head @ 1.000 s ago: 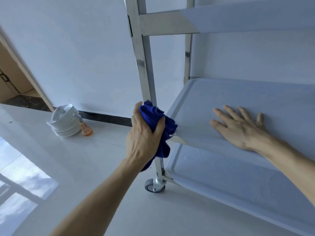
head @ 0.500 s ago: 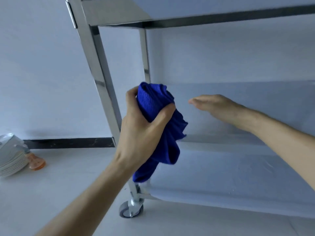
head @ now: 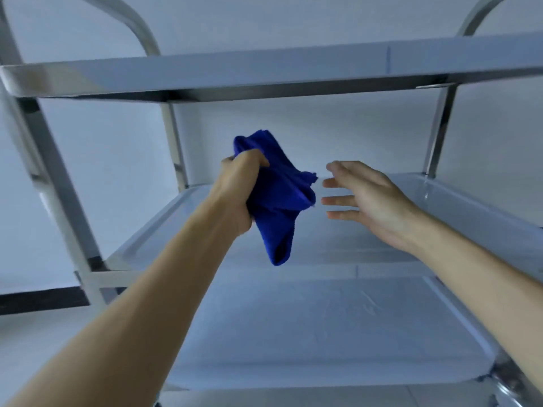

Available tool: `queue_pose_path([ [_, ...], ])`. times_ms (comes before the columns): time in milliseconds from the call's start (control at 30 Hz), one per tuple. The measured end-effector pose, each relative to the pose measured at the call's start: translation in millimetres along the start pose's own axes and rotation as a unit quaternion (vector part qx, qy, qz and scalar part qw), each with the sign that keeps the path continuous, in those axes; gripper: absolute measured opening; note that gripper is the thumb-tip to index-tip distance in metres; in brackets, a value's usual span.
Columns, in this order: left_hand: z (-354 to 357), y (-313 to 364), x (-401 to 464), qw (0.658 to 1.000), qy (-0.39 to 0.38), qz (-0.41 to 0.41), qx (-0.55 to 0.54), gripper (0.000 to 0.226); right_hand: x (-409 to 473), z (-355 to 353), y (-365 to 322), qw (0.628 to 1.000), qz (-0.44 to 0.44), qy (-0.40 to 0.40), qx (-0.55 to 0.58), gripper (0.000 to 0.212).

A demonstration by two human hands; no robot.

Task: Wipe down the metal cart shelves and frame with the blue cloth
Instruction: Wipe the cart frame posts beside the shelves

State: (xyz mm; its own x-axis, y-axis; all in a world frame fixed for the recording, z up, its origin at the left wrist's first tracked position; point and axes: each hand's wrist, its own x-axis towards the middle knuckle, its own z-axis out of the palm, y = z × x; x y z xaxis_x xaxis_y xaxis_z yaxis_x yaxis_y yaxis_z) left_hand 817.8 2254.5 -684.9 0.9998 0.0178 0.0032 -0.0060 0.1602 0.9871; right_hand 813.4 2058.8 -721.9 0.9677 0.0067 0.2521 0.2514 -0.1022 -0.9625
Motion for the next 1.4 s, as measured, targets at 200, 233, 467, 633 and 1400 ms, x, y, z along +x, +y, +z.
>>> queue_pose_path([
  [200, 25.2, -34.7, 7.8, 1.0, 0.009, -0.001, -0.004, 0.048, -15.5, -12.3, 8.1, 0.975, -0.145, -0.043, -0.162, 0.042],
  [233, 27.8, -37.4, 7.2, 1.0, 0.009, -0.002, -0.007, 0.047, -16.3, -10.6, 10.7, 0.967, -0.159, -0.064, -0.185, 0.046],
  [467, 42.7, -32.5, -9.3, 0.995, -0.067, -0.013, -0.066, 0.059, -14.5, -1.8, 18.5, 0.952, -0.194, -0.118, -0.204, 0.05],
  [633, 44.6, -31.0, -17.3, 0.984, -0.167, 0.004, -0.06, 0.071, -12.0, -9.5, 22.0, 0.977, -0.138, -0.014, -0.159, 0.045],
  [1400, 175.7, -96.9, -7.6, 0.696, -0.222, 0.345, 0.589, 0.09, -121.6, -256.3, -56.6, 0.844, -0.293, 0.423, -0.151, 0.026],
])
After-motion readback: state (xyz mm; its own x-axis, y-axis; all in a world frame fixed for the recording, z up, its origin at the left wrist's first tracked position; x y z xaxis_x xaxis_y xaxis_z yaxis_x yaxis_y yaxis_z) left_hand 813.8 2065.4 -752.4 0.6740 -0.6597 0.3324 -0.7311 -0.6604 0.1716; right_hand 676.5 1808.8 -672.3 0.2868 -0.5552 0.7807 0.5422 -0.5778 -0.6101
